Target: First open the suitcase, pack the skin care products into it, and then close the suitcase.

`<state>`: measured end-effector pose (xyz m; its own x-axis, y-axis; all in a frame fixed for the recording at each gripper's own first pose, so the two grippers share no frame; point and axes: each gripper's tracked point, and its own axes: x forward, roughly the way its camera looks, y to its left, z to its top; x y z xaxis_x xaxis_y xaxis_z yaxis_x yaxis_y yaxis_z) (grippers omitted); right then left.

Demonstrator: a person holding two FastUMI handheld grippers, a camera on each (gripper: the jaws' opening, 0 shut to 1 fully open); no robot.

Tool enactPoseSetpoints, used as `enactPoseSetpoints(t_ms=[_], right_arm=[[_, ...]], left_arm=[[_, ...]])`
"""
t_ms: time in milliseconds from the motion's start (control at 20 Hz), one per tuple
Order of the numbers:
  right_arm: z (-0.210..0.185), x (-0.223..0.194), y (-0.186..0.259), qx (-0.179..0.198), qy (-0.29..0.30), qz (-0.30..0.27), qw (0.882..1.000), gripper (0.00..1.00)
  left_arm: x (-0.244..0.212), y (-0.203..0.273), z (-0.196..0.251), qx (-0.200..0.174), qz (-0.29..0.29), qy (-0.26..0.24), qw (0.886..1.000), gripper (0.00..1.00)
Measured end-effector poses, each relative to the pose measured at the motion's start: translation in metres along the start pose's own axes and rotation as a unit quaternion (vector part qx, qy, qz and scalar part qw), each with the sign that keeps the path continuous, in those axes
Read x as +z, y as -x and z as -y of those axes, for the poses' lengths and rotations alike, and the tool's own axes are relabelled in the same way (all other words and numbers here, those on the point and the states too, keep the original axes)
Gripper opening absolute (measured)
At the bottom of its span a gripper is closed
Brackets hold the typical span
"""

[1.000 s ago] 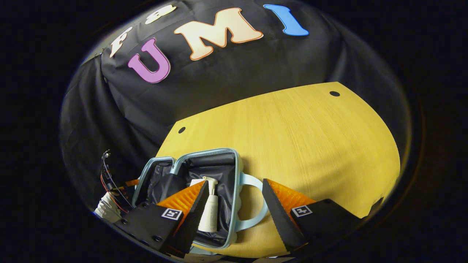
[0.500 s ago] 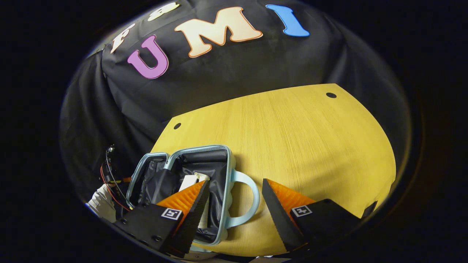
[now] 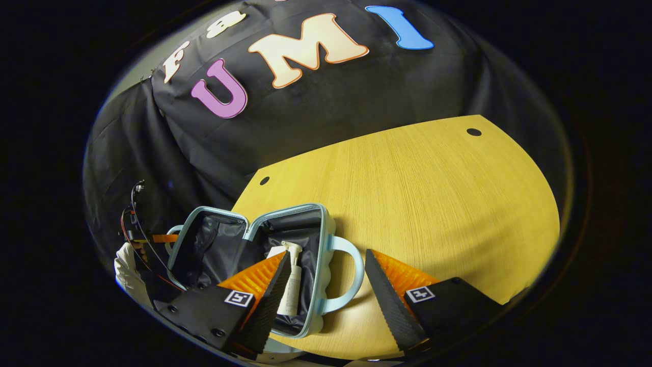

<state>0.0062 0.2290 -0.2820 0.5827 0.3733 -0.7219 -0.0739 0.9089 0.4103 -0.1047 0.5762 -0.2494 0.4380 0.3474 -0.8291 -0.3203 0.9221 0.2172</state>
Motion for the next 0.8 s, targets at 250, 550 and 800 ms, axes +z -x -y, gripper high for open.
enactPoseSetpoints(t_ms=[250,550,800], right_arm=[[0.011,0.013,0.01,0.018,-0.008,0.016,1.0,0.93],[0.036,0.02,0.032,0.021,-0.023,0.031,0.999,0.93],[0.062,0.025,0.048,0.013,-0.035,0.043,0.998,0.93]], left_arm=[[0.02,0.051,0.046,-0.029,0.011,0.005,1.0,0.0],[0.066,0.108,0.114,-0.112,0.08,0.05,0.989,0.0],[0.096,0.137,0.192,-0.175,0.124,0.059,0.975,0.0]])
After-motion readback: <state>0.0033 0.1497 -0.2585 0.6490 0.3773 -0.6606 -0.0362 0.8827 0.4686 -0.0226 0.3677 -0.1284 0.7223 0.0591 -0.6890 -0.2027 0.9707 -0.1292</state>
